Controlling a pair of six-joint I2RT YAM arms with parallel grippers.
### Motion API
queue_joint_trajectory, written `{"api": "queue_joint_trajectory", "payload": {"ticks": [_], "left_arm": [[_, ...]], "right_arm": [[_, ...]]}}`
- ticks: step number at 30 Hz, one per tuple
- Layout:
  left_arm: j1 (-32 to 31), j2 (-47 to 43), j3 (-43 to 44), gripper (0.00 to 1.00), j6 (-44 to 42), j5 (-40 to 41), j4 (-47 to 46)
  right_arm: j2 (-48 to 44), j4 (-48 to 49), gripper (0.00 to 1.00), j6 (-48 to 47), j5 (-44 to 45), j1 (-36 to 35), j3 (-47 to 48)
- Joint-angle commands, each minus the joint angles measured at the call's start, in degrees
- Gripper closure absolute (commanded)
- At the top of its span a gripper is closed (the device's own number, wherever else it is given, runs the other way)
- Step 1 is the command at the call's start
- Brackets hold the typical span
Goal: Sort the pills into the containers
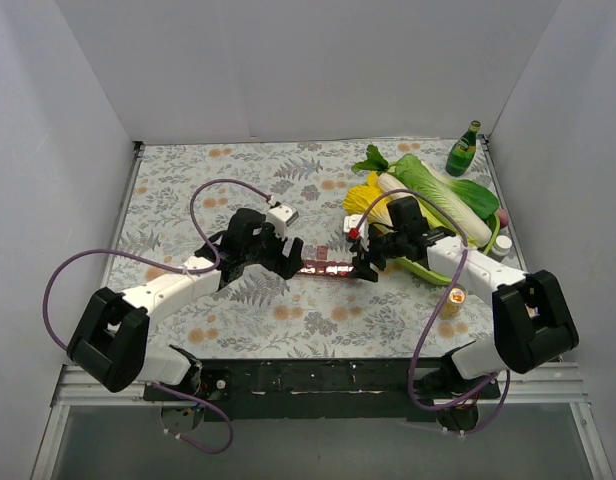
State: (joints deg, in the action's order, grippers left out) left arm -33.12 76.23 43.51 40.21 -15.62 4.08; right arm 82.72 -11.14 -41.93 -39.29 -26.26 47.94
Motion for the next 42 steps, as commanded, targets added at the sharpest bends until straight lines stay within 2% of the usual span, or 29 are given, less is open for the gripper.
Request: {"api": "queue_joint_trajectory", "payload": {"ticks": [1, 3, 4, 5, 7, 8, 9, 10, 13, 14, 17, 20, 23, 27, 31, 35, 42], "left_arm": [[-0.01, 1.21, -0.35, 0.16, -12.94, 5.83, -0.03], [0.16, 0.59, -0.44, 0.16, -13.31, 8.05, -0.91], [0.34, 0.33, 0.0, 0.15, -12.96, 8.49, -0.48], [0.43, -0.72, 0.09, 0.15, -11.48, 9.28, 0.14], [0.43, -2.13, -0.96, 0.14, -9.63, 9.81, 0.41], [0.43, -3.27, -1.66, 0.13, -7.79, 10.34, 0.32], [0.43, -5.37, -2.37, 0.09, -6.9, 10.6, 0.32], [0.43, -6.95, -3.33, 0.02, -6.03, 10.87, 0.32], [0.52, -13.89, -6.94, 0.02, -3.39, 10.96, -0.03], [0.52, -15.65, -8.86, 0.02, -2.94, 10.96, -0.12], [0.61, -22.86, -11.94, 0.02, -1.8, 10.87, -0.73], [0.52, -26.3, -13.62, 0.02, -1.71, 12.01, -0.65], [0.52, -26.13, -13.27, 0.02, -2.15, 12.45, -0.21], [0.6, -24.29, -12.48, 0.02, -2.15, 11.66, 0.93], [0.52, -22.97, -11.96, 0.02, -2.15, 11.49, 0.93], [0.6, -22.79, -12.13, 0.02, -2.06, 11.57, 1.28], [0.6, -22.44, -12.31, 0.02, -2.24, 11.66, 1.02]], "right_arm": [[-5.54, -10.72, 0.23, -11.5, 0.09, 0.86, 6.18], [-7.39, -14.95, 0.23, -10.98, 1.49, 3.14, 9.26], [-7.66, -17.84, 0.22, -10.8, 3.24, 4.28, 13.89], [-7.83, -24.22, 0.23, -10.63, 3.86, 7.33, 15.93], [-8.36, -28.74, 0.23, -9.41, 5.61, 10.95, 19.71], [-9.67, -30.85, 0.23, -9.05, 6.06, 15.06, 20.08], [-10.55, -31.48, 0.23, -8.78, 6.5, 17.27, 19.91], [-11.52, -31.49, 0.23, -8.26, 7.55, 19.47, 19.56], [-14.86, -31.14, 0.2, -5.89, 11.67, 29.57, 18.33], [-15.74, -30.53, 0.19, -3.18, 12.82, 35.26, 18.24], [-15.22, -28.68, 0.16, -0.09, 17.74, 45.11, 18.68], [-12.25, -27.54, 0.16, 1.06, 23.71, 50.58, 19.29], [-7.68, -27.36, 0.16, -1.04, 29.17, 54.19, 20.61], [-1.69, -28.32, 0.16, -5.69, 30.59, 57.72, 23.59], [2.27, -30.35, 0.16, -10.96, 25.76, 57.73, 25.36], [7.79, -31.31, 0.18, -13.34, 24.62, 57.64, 28.16], [12.64, -34.39, 0.21, -13.53, 20.92, 55.27, 30.01]]}}
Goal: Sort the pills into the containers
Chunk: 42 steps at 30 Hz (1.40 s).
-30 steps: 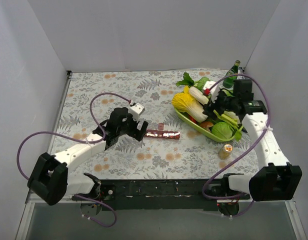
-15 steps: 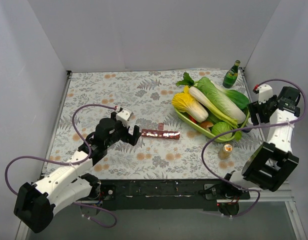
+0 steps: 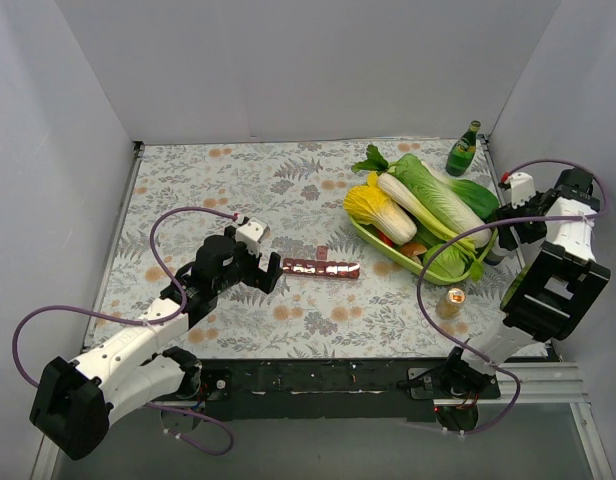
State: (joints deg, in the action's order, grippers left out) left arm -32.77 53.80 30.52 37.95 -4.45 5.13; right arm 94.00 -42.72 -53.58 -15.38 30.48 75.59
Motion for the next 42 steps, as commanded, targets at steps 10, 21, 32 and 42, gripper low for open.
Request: {"api": "queue_joint_trajectory", "payload": {"ticks": [10, 21, 32, 42], "left_arm": [[0.25, -0.45, 0.5, 0.02, -0.16, 0.49, -0.03], [0.25, -1.68, 0.33, 0.02, -0.07, 0.14, -0.03], [0.17, -8.35, -1.08, 0.02, 3.26, -6.35, -4.5], [0.25, -15.04, -4.86, 0.02, 3.88, -20.83, -8.64]], "right_arm": [[4.88, -2.81, 0.42, -1.17, -2.03, -2.71, 2.28], [1.82, -7.2, 0.82, -2.14, -2.82, -2.71, 2.46], [-22.97, -10.54, 0.85, 0.84, -2.64, -9.99, 0.08], [-26.76, -13.2, 0.86, 12.96, -17.92, -32.3, 4.92]]}}
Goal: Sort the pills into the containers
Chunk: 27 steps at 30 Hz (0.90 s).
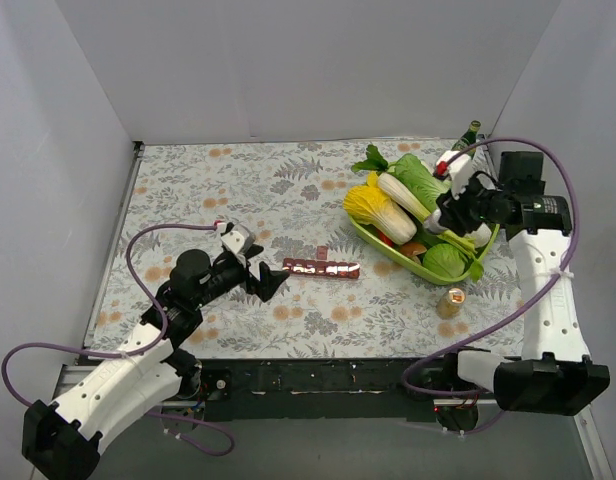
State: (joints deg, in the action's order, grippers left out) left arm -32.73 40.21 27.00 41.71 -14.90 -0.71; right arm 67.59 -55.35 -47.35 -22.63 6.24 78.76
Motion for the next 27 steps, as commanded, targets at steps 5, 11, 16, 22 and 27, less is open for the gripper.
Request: {"api": "queue_joint_trajectory", "payload": {"ticks": [5, 11, 16, 22, 27], "left_arm": [[0.12, -2.94, -1.78, 0.02, 4.51, -16.03, -4.65], [-0.14, -6.62, -3.54, 0.02, 7.85, -18.41, -7.37], [-0.84, -6.9, -5.99, 0.02, 12.68, -18.5, -11.15], [-2.95, -5.93, -6.61, 0.02, 15.94, -14.99, -13.35], [-9.26, -3.3, -6.0, 0.02, 15.07, -7.28, -12.21]], "right_arm": [[3.15, 7.97, 0.87, 13.68, -22.79, -24.5, -4.75], [10.62, 13.51, 0.87, 14.21, -34.13, -33.3, -8.71], [13.26, 20.01, 0.87, 18.95, -38.1, -37.0, -12.57], [11.69, 27.48, 0.87, 24.32, -36.78, -37.27, -17.14], [9.49, 31.79, 0.87, 28.53, -35.72, -37.0, -21.01]]}}
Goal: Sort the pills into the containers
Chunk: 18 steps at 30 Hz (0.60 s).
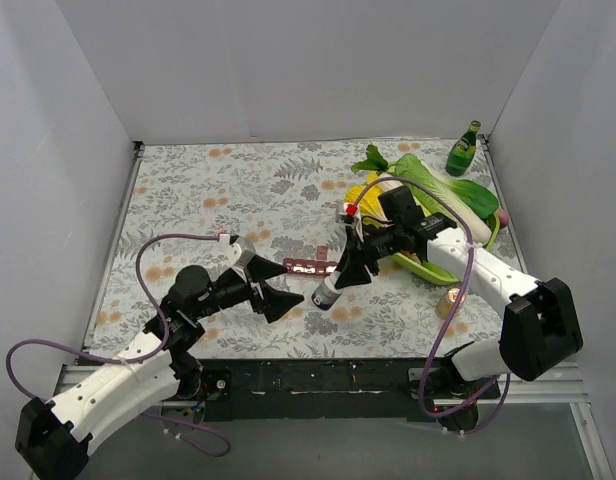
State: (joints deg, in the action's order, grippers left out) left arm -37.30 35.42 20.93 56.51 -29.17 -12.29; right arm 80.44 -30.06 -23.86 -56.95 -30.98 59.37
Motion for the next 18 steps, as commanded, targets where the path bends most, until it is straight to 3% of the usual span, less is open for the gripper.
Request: {"api": "queue_joint_trajectory", "payload": {"ticks": [1, 6, 14, 18], "left_arm": [[-6.19, 1.93, 0.25, 0.02, -0.95, 9.11, -0.36], [-13.05, 4.13, 0.6, 0.02, -4.12, 16.24, -0.88], [-18.16, 12.65, 2.63, 0.02, -10.01, 23.0, -4.48], [-19.21, 16.78, 2.1, 0.02, -14.66, 22.23, -10.11]], "right_arm": [[-3.8, 8.08, 0.87, 5.74, -1.5, 0.39, -2.07], [-4.42, 13.45, 0.87, 12.42, -4.57, 2.94, -5.14], [-4.68, 18.55, 0.88, 18.22, -7.47, 3.47, -7.69], [-4.33, 20.74, 0.88, 20.25, -8.97, 3.47, -8.4]]}}
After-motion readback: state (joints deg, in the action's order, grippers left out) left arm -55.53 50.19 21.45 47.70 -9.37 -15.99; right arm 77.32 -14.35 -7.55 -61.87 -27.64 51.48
